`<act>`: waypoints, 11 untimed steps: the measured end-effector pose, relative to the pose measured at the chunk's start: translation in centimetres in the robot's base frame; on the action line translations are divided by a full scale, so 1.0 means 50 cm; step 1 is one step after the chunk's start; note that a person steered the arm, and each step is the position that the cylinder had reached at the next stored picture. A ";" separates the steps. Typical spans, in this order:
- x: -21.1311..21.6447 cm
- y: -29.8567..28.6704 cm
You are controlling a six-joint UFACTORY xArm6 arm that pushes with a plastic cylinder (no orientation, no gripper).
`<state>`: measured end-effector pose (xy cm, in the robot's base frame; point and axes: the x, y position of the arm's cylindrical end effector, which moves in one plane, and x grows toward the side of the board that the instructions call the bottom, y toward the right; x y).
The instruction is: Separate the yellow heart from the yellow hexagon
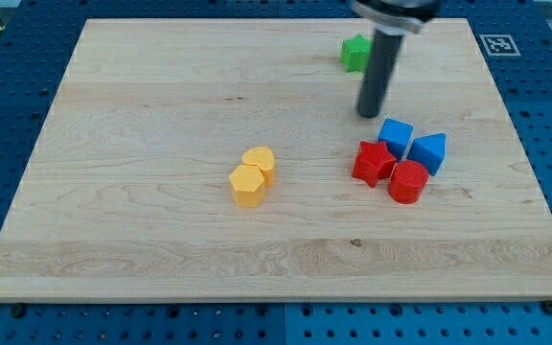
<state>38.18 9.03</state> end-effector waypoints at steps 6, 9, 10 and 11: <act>0.330 -0.333; 0.285 -0.289; 0.263 -0.241; 0.237 -0.228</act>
<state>50.03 -2.39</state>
